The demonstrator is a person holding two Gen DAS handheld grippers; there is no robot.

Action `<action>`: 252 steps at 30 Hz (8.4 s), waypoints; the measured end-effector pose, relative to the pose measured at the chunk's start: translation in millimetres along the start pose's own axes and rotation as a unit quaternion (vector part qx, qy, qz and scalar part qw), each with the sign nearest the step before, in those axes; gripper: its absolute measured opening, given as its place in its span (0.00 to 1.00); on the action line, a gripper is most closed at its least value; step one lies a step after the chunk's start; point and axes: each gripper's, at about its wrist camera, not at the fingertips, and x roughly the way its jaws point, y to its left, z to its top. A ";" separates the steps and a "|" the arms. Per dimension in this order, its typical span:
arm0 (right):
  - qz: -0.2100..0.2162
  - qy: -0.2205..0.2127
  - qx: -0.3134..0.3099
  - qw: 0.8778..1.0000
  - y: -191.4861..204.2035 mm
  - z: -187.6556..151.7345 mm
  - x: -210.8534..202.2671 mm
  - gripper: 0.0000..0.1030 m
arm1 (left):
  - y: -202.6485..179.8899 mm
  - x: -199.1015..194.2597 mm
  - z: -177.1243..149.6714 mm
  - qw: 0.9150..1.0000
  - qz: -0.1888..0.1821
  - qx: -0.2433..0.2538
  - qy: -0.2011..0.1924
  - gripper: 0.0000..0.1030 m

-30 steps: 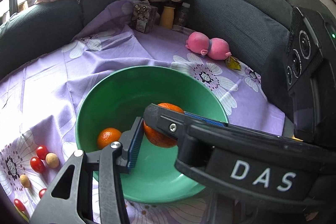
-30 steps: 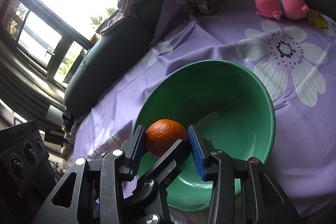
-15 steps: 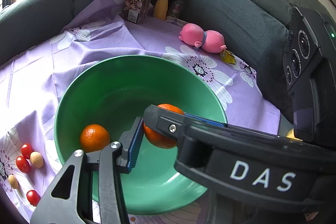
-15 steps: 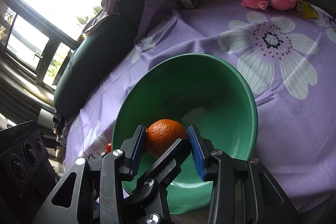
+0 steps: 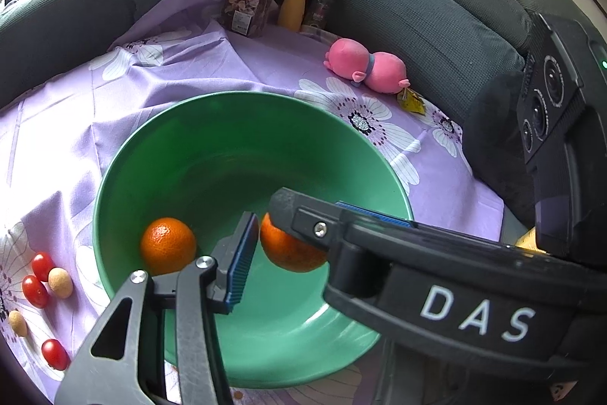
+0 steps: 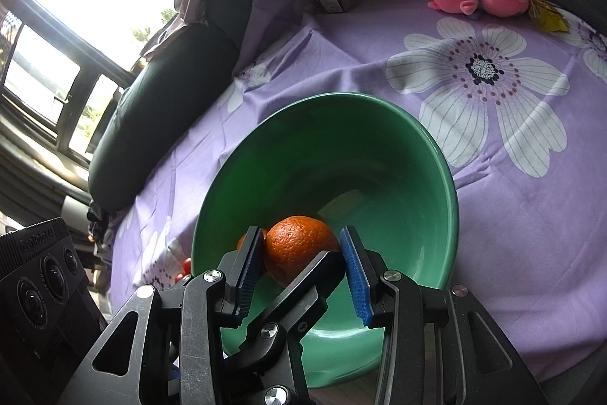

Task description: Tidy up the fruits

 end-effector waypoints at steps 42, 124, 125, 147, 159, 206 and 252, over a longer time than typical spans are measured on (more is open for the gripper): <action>0.118 0.127 -0.282 0.944 217.8 -138.4 85.2 0.43 | 255.2 -241.5 -178.9 0.864 0.278 -0.396 -0.138 0.62; 0.072 0.236 -0.213 0.945 172.6 -128.3 138.7 0.36 | 179.4 -108.2 -139.7 0.957 0.080 -0.279 0.032 0.31; 0.073 0.237 -0.211 0.946 172.5 -128.0 138.7 0.36 | 178.8 -107.5 -139.1 0.956 0.082 -0.279 0.031 0.31; 0.141 0.042 -0.189 0.971 146.5 -57.3 20.1 0.36 | 83.2 -132.6 -51.5 0.985 0.106 -0.098 -0.090 0.31; 0.132 -0.004 -0.143 0.981 106.0 -34.4 -5.4 0.36 | 44.8 -107.7 -27.5 0.992 0.081 -0.043 -0.081 0.31; 0.039 -0.014 -0.041 0.998 16.9 -4.0 -3.2 0.36 | 3.0 -14.0 0.3 1.000 -0.004 0.007 0.005 0.31; -0.002 -0.037 -0.032 0.999 18.8 -3.8 -9.5 0.36 | 17.7 -39.5 -8.6 0.999 0.001 -0.046 -0.012 0.49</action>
